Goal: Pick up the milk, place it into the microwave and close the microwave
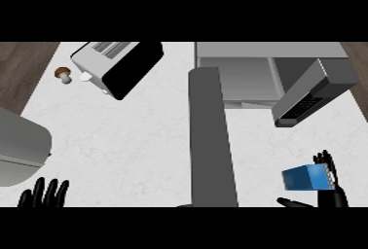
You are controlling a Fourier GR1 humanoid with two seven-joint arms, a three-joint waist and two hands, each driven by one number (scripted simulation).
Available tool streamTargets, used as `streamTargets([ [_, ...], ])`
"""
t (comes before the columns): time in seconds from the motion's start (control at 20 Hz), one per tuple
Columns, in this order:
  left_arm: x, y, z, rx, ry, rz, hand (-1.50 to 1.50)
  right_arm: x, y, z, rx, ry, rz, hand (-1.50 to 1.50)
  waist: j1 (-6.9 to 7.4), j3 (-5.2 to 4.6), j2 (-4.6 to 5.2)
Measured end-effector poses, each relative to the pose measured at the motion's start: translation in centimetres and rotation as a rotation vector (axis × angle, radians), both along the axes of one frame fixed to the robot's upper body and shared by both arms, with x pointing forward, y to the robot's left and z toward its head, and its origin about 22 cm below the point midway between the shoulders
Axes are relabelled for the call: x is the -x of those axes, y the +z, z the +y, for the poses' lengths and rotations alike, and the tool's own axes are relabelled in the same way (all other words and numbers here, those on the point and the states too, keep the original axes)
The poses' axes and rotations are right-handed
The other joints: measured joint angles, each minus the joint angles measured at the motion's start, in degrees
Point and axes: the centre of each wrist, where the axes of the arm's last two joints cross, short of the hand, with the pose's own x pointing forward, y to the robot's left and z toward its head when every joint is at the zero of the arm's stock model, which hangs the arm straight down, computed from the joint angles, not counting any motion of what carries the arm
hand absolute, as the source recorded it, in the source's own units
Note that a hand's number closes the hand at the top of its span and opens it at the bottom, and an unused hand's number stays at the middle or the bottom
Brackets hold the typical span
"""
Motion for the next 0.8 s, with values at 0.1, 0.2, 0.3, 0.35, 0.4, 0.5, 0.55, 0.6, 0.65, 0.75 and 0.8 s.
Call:
streamTargets([
  [0.1, 0.1, 0.1, 0.1, -0.002, -0.002, -0.002, -1.5, -0.5, 0.0, 0.0, -0.003, -0.005, -0.001, -1.5, 0.02, 0.01, 0.0],
  [0.2, -0.1, 0.0, 0.3, -0.002, -0.006, -0.001, -1.5, -0.8, -0.1, -0.2, 0.002, -0.028, -0.007, 1.5, 0.02, 0.02, 0.02],
  [0.3, 0.0, 0.0, 0.3, -0.007, -0.01, -0.001, -1.5, -1.4, 0.0, -0.2, 0.018, -0.053, -0.012, 1.5, 0.05, 0.0, 0.02],
  [0.35, 0.0, -0.2, 0.2, -0.005, -0.011, -0.001, -1.5, -1.6, 0.0, -0.3, 0.041, -0.065, -0.013, 1.5, 0.07, 0.02, 0.03],
  [0.4, 0.2, -0.3, 0.2, -0.001, -0.012, -0.001, -1.5, -1.9, 0.0, 0.0, 0.072, -0.064, -0.012, 1.5, 0.16, 0.01, 0.03],
  [0.5, 0.1, 0.3, 0.3, -0.002, -0.01, -0.008, -1.5, -2.9, 0.4, -0.1, 0.105, -0.07, -0.015, 1.5, 0.16, 0.0, 0.03],
  [0.55, 0.0, 0.0, 0.3, 0.0, -0.009, -0.004, -1.5, -3.0, 0.2, 0.0, 0.112, -0.073, -0.015, 1.5, 0.16, -0.01, 0.02],
  [0.6, 0.1, -0.1, 0.3, 0.002, -0.009, -0.002, -1.5, -3.5, 0.4, 0.0, 0.121, -0.081, -0.021, 1.5, 0.15, -0.01, 0.02],
  [0.65, 0.1, 0.0, 0.1, 0.0, -0.014, 0.0, -1.5, -4.0, 0.5, -0.2, 0.13, -0.096, -0.026, 1.5, 0.22, 0.0, 0.04],
  [0.75, 0.4, -0.2, 0.5, 0.001, -0.013, 0.001, -1.5, -4.6, 0.7, 0.0, 0.14, -0.127, -0.037, 1.5, 0.23, 0.0, 0.03],
  [0.8, 0.4, -0.4, 0.2, 0.0, -0.014, 0.002, -1.5, -5.2, 0.8, 0.4, 0.138, -0.134, -0.042, 1.5, 0.19, -0.01, 0.03],
])
